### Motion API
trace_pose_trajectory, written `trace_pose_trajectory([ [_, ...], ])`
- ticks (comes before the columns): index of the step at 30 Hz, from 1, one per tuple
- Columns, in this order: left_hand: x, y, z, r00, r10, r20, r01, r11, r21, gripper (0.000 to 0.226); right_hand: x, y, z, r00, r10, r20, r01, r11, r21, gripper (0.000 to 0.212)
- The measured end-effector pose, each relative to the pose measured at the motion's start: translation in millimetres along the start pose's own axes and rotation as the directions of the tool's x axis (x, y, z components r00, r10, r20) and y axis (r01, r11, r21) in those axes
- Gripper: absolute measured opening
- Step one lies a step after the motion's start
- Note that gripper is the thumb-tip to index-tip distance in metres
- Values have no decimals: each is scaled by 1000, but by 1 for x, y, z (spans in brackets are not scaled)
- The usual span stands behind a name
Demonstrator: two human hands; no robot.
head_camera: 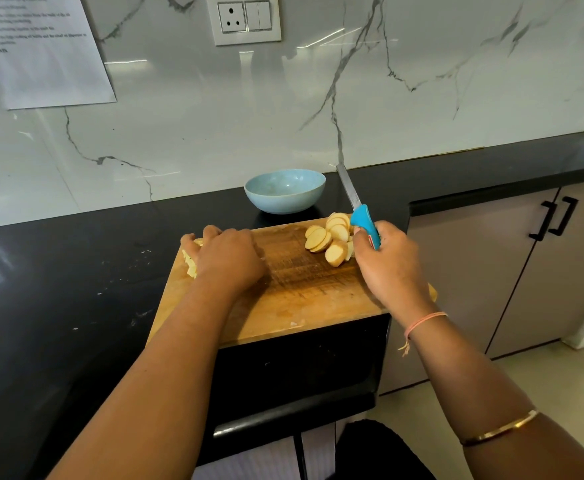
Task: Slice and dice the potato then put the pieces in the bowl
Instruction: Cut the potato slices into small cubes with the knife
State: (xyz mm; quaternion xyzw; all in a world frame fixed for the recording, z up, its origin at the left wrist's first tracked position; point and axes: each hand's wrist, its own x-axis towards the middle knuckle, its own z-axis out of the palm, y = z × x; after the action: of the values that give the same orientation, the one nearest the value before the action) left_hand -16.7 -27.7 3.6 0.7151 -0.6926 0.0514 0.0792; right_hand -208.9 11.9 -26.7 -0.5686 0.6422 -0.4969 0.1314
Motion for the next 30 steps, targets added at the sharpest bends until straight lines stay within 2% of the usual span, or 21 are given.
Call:
trace_pose_trajectory([
  [3,1,-1,0,994,-40,-99,32,996,-88,19,-1,0,0,1000,-2,-8,2,1000,13,17],
  [8,2,-7,-1,963,-125,-238,97,987,-124,29,-1,1,-1,999,-14,-29,14,1000,14,19],
  [14,2,-7,-3,967,-144,-208,111,981,-162,18,-1,1,0,1000,-5,-26,5,1000,16,19],
  [17,0,-3,-5,973,-131,-192,105,984,-141,22,-1,1,0,1000,-5,-22,5,1000,14,18],
  [20,0,10,-3,983,-54,-178,39,996,-83,30,-2,1,1,999,-20,-34,20,1000,-6,20],
  [24,7,37,4,968,173,-181,-195,975,-111,29,-2,1,1,999,-33,-36,32,999,-15,24],
  [26,15,47,9,952,270,-142,-290,946,-142,38,-1,1,0,999,-39,-34,38,999,-24,24],
  [30,29,52,16,944,328,-19,-326,928,-180,56,-2,1,0,998,-53,-25,52,998,-33,26],
])
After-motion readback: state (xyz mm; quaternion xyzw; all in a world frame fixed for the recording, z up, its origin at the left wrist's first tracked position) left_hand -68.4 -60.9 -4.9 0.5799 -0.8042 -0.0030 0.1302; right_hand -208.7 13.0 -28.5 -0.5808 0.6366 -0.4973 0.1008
